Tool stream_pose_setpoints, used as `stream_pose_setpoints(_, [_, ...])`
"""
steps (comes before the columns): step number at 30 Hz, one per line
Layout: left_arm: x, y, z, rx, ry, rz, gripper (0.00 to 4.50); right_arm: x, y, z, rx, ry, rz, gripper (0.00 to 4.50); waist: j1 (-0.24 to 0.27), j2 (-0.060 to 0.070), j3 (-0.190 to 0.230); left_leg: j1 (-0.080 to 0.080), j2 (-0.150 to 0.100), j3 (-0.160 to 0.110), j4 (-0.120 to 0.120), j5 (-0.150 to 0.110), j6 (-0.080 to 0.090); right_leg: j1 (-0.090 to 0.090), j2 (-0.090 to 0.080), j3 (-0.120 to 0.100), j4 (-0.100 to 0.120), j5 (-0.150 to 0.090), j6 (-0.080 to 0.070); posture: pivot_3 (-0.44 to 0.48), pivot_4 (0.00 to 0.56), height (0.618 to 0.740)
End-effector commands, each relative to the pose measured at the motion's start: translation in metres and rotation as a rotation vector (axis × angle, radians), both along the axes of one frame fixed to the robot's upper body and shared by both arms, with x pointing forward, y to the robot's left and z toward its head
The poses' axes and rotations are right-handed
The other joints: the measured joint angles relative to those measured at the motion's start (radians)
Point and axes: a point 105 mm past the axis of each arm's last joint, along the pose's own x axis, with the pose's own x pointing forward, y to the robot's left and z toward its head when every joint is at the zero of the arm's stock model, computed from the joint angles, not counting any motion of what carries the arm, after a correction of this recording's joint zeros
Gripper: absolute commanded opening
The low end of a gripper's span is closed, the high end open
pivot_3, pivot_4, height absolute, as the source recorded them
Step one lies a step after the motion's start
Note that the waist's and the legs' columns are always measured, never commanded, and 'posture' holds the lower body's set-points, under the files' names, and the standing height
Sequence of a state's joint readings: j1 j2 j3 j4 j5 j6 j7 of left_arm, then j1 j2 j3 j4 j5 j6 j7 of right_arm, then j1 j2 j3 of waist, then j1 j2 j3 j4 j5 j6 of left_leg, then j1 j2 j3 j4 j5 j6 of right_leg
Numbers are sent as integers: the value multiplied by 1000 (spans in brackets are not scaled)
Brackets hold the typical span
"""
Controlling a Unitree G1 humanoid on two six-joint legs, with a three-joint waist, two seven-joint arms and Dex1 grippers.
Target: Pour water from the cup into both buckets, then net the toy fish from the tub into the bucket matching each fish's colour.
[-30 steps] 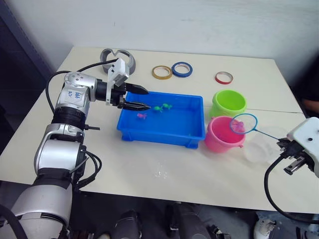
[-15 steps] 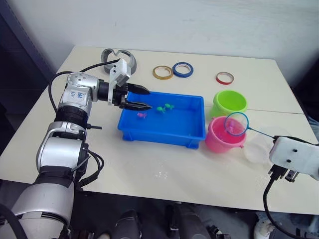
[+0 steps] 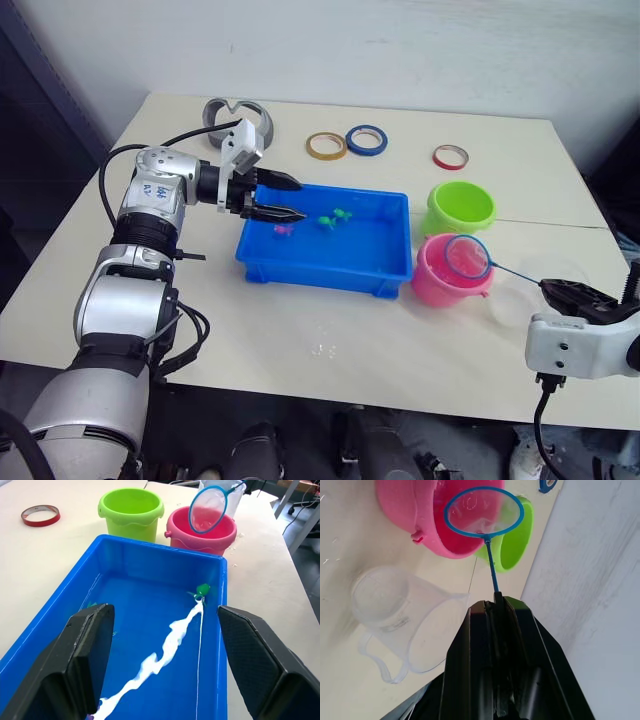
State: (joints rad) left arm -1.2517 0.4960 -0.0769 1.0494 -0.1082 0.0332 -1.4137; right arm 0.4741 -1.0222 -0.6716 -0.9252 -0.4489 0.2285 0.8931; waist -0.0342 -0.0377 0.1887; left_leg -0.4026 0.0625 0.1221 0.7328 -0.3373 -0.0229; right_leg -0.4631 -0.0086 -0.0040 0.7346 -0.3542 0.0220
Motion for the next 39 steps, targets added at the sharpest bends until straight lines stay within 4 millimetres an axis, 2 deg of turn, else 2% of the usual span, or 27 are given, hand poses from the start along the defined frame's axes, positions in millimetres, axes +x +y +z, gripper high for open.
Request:
stream_pose_setpoints(1, [0,7,18,-6,-56,6,3596,1,0,18,61,-33,-28,0,-1,0,0,0,0,0,0,0,0,0,0,0,1,0,0,0,150,693])
stream_pose_setpoints(7, [2,38,19,44,-58,102,3596,11,25,44,362,7,15,0,-14,0,0,2,0,0,1,0,0,1,0,0,3,0,0,0,150,693])
stream_pose_setpoints(11, [2,58,20,82,-76,163,3596,23,44,51,554,51,58,0,-23,0,0,2,1,-1,1,0,0,1,0,0,4,0,-1,0,150,693])
stream_pose_setpoints(15, [-1,77,19,101,-77,221,3596,38,66,49,700,125,107,0,-22,0,0,1,0,-1,2,0,0,0,-1,0,4,0,-1,0,150,693])
stream_pose_setpoints(17, [-3,90,17,122,-69,264,3596,46,76,43,750,180,120,0,-22,0,0,0,0,-1,2,0,0,-1,-1,1,4,0,-1,0,150,693])
stream_pose_setpoints(22, [-17,139,10,183,-48,440,3596,71,112,18,891,328,160,0,-39,0,0,0,1,-1,1,0,0,-2,-1,1,5,1,-2,0,150,693])
stream_pose_setpoints(27, [-31,166,6,205,-35,546,3596,99,137,-1,933,379,142,0,-37,0,0,0,1,-1,2,0,1,-2,-2,0,6,1,-2,0,150,693])
stream_pose_setpoints(33, [-44,177,3,215,-29,607,3596,124,159,-18,925,376,128,0,-26,0,0,-1,1,-1,2,0,1,-2,-3,0,6,1,-2,0,150,693])
stream_pose_setpoints(39, [-50,177,2,210,-28,620,3596,135,173,-30,873,375,134,0,-23,0,0,-1,1,-1,2,0,1,-3,-3,0,5,1,-2,0,150,693])
